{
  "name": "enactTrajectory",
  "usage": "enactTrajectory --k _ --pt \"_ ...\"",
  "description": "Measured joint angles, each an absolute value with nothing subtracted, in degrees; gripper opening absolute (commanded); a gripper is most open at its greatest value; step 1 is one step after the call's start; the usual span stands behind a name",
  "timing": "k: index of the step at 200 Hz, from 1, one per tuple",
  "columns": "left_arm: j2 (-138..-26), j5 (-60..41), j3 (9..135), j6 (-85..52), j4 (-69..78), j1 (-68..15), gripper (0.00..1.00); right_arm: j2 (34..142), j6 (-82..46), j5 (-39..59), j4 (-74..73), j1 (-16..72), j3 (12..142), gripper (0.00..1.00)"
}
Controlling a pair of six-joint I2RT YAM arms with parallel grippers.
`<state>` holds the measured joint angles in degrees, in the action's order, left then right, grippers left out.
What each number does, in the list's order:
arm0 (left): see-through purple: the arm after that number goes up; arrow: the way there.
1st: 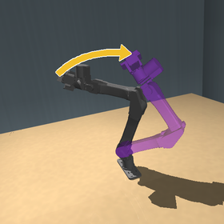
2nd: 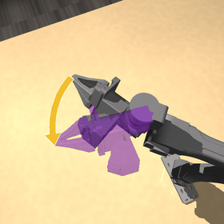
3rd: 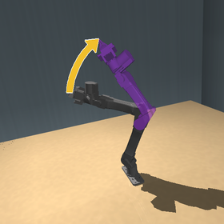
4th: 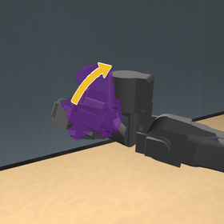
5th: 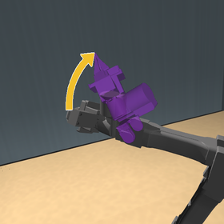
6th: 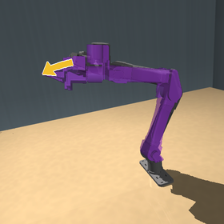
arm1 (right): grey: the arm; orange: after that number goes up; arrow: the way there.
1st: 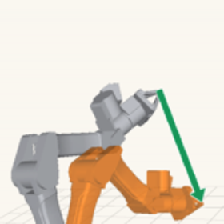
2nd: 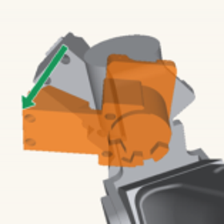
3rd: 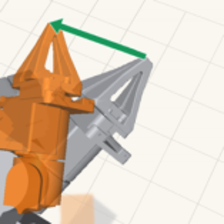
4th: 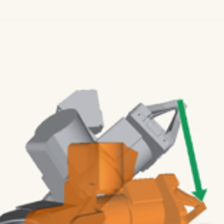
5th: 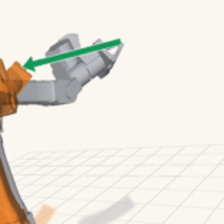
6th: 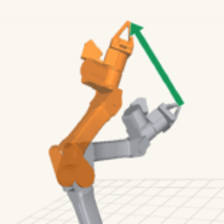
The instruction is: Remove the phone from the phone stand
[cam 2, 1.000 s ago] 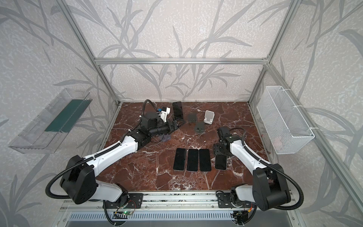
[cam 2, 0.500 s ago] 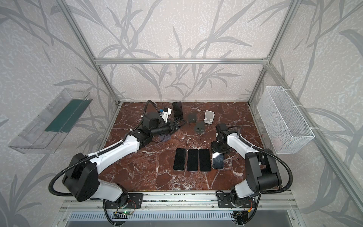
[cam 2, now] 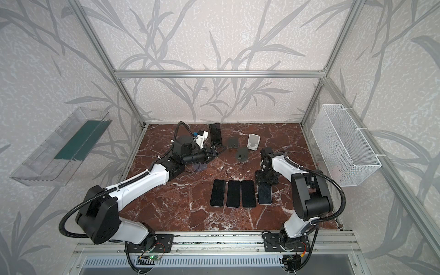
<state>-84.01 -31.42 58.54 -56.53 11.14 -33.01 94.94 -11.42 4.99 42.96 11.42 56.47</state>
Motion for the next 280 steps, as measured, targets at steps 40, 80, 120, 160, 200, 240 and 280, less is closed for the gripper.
enactTrajectory --k 40,80,120,160,200,240,280 --pt "-83.99 -31.4 58.57 -56.12 11.09 -32.53 0.9 95.88 -11.11 4.89 42.96 11.42 56.51 0.71" --pt "-83.66 -31.33 58.57 -56.1 10.83 -31.38 0.91 97.67 -11.79 3.81 42.98 11.51 56.49 0.72" --pt "-82.26 -31.09 58.57 -56.05 10.76 -29.8 0.91 98.54 -11.77 3.01 43.86 12.08 57.28 0.73" --pt "-81.89 -30.94 58.57 -56.01 10.74 -29.02 0.9 98.54 -11.77 3.07 44.01 12.34 57.28 0.75" --pt "-81.69 -30.92 58.57 -55.9 10.74 -28.95 0.9 98.54 -11.79 3.11 44.03 12.45 57.28 0.77" --pt "-81.17 -30.68 58.57 -55.59 10.74 -28.95 0.9 98.52 -11.92 3.38 44.05 12.49 57.28 0.78" --pt "-81.01 -30.2 58.57 -55.11 10.72 -28.95 0.9 98.13 -12.23 3.68 43.92 12.49 56.93 0.79"
